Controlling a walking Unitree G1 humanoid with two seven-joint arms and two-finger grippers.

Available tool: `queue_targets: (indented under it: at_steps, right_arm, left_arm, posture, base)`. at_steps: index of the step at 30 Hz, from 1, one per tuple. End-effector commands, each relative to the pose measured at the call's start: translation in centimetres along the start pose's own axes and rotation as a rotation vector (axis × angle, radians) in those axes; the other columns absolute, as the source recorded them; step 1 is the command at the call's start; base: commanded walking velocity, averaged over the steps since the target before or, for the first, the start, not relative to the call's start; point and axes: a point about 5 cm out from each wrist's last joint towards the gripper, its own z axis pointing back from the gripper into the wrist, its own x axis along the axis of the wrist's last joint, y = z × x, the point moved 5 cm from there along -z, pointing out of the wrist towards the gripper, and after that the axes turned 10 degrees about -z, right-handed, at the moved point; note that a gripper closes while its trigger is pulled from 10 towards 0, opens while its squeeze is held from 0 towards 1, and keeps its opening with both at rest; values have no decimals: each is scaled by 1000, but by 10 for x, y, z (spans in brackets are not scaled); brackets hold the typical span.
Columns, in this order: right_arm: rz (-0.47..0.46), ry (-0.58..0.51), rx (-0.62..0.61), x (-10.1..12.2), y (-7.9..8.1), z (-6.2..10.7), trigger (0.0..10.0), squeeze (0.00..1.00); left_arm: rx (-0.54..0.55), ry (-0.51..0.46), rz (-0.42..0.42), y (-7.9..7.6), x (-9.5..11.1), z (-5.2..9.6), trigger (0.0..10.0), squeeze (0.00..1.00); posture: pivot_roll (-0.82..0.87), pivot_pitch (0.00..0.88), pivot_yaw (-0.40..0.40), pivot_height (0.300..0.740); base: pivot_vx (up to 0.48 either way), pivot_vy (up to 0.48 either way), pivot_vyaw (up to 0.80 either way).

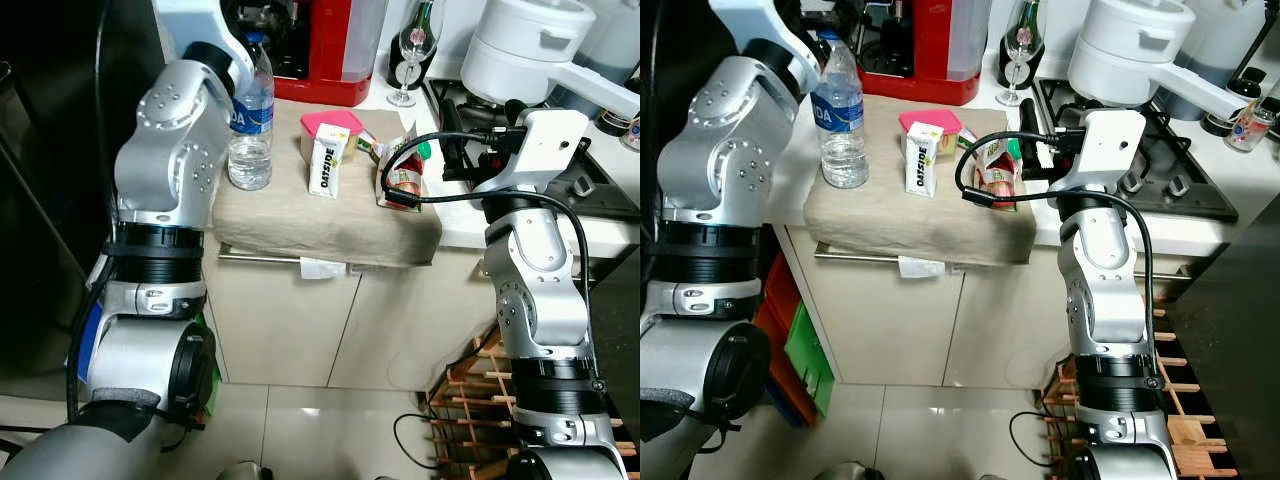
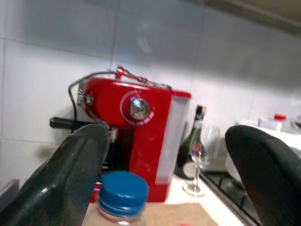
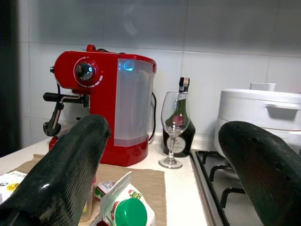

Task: Restocking fridge

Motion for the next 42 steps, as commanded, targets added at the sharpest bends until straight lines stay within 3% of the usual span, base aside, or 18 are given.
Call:
queue_targets:
  at_steps: [1,10,11,12,13,18,31,35,42]
  right_arm:
    - [0,-5,-4,3,-1,-1,10000,129]
    - [-6,3,-4,1,2,-1,10000,125]
    - [-5,2,-2,2,2,-1,10000,122]
    - [-5,1,-1,2,2,-1,10000,122]
    - [-5,0,-1,2,3,-1,10000,125]
    - [-7,-1,-4,2,4,-2,10000,122]
    - [-14,9,-20,-2,5,2,10000,122]
    - [-12,12,-20,-3,4,2,10000,122]
    - [-10,14,-13,-3,5,2,10000,125]
  left_arm:
    - [-35,17,-14,-9,1,-3,10000,0]
    - [-17,109,-83,-6,-27,-4,10000,0]
    - [-18,112,-84,-5,-29,-4,8275,0]
    - [-19,113,-83,-5,-30,-4,8275,0]
    - [-30,121,-78,-6,-34,-4,0,0]
    - [-52,151,-69,-9,-47,-3,0,0]
    - [-64,156,-108,-6,-50,-3,0,0]
    - [-42,136,-154,1,-46,-1,0,0]
    - [11,106,-161,14,-37,6,0,0]
  posture:
    - [-90,0,-29,740]
    - [-87,16,-18,740]
    - [-88,22,-13,740]
    - [-88,22,-13,740]
    - [-89,24,-10,740]
    - [-90,42,-6,740]
    - [-83,53,12,740]
    - [-82,54,11,740]
    - [-73,49,1,740]
  base:
    - [0,0,0]
    - [0,0,0]
    - [0,0,0]
    - [0,0,0]
    - [0,0,0]
    - [0,0,0]
    - [0,0,0]
    - [0,0,0]
    - [0,0,0]
